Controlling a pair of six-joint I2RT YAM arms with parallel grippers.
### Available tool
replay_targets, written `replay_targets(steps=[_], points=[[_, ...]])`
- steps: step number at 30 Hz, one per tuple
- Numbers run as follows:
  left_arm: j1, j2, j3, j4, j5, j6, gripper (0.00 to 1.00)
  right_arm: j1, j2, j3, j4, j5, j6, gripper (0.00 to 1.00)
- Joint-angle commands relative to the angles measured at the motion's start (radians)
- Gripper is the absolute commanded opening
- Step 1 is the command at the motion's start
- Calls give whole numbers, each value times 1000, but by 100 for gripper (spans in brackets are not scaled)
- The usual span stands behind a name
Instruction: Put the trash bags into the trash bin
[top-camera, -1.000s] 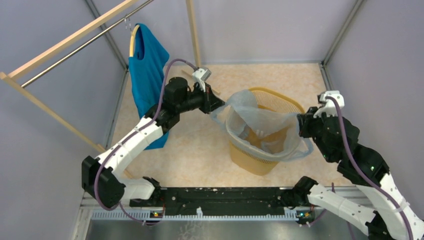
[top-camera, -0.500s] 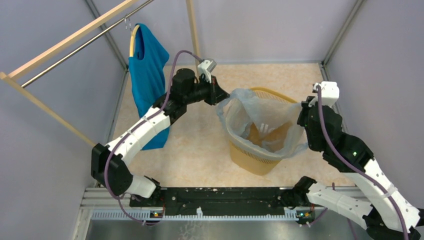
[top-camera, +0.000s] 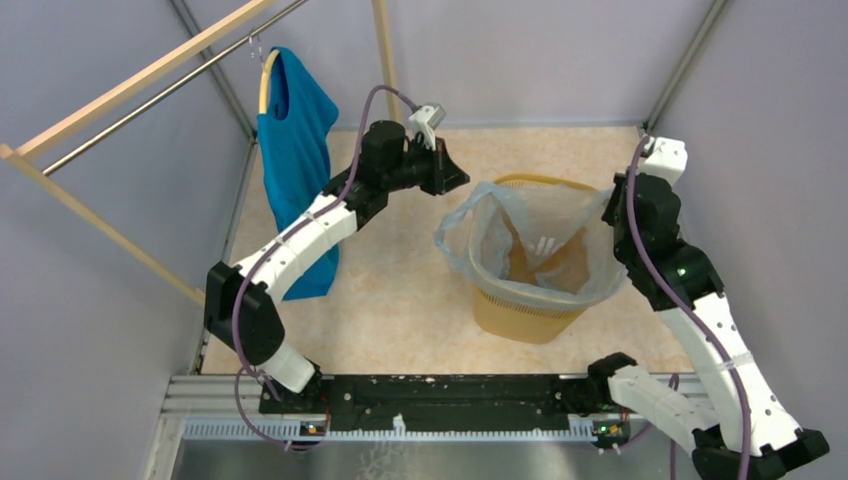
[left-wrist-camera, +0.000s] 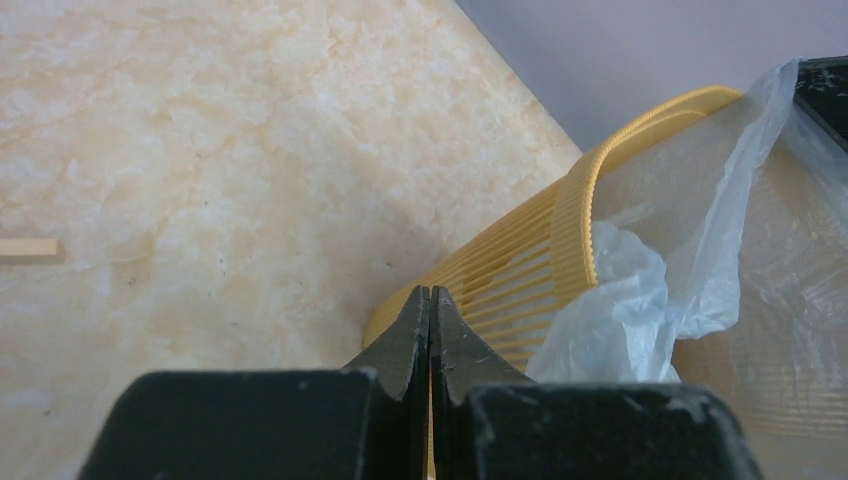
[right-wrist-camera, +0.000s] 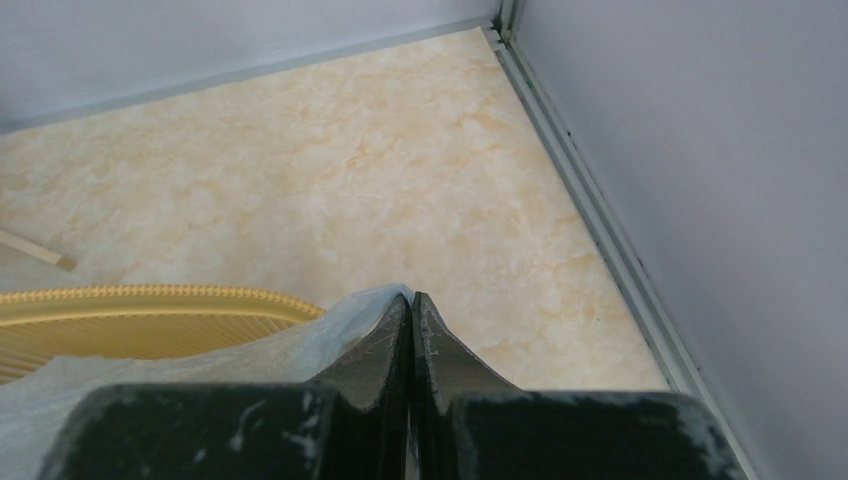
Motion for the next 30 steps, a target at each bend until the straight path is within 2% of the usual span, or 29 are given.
replay_targets(steps=[1,6,8,11,14,15,18,20,24,30], points=[[10,33,80,24,45,5,0,-74,18,-6,78,-102,42,0],[16,52,133,-12,91,17,0,-178,19,-29,89,-257,81,0],[21,37,156,-73,103,62,7,-179,12,-26,82,-288,73,0],[25,-38,134,-132,55,129,27,-178,-8,-33,81,-299,49,0],[27,-123,114,-173,-6,172,61,-180,5,-48,101,-281,29,0],[27,-144,120,-188,3,184,69,-181,18,-46,102,-285,27,0],[22,-175,135,-218,133,218,83,-181,43,-35,100,-321,38,0],[-23,-175,157,-277,156,278,97,-180,42,-41,107,-335,43,0],[-167,-159,181,-391,-55,394,99,-180,43,-39,101,-354,44,0],[-185,-127,178,-395,-245,407,89,-183,41,-23,83,-342,28,0]])
